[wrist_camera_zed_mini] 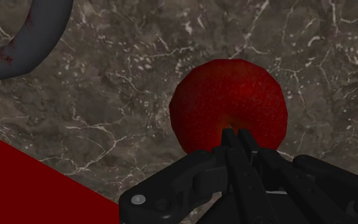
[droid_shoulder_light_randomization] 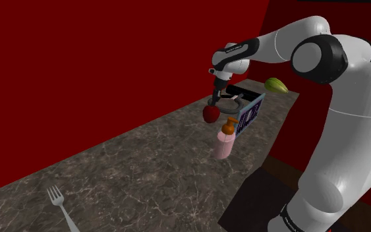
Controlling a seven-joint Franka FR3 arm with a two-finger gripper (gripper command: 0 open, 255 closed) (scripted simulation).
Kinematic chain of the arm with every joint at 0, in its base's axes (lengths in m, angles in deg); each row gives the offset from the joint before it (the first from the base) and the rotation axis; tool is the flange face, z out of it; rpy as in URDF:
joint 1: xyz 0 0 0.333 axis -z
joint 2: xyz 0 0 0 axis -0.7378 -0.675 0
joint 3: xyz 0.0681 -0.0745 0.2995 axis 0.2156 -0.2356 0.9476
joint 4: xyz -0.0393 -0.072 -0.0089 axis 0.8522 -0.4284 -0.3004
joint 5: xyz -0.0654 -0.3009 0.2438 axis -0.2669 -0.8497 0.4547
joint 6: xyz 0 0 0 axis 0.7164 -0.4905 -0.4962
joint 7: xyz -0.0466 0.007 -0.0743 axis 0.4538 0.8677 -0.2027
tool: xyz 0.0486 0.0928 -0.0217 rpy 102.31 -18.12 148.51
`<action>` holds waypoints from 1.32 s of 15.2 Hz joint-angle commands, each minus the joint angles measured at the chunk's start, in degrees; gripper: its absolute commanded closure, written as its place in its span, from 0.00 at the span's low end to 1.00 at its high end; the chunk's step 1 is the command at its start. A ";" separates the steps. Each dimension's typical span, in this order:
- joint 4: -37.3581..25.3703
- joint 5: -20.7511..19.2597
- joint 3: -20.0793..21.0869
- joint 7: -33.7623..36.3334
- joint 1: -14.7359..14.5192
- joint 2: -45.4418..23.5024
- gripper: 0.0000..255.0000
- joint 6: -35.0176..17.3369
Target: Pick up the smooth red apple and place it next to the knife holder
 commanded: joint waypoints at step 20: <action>-3.81 -0.72 -0.39 0.51 0.31 1.98 0.00 5.72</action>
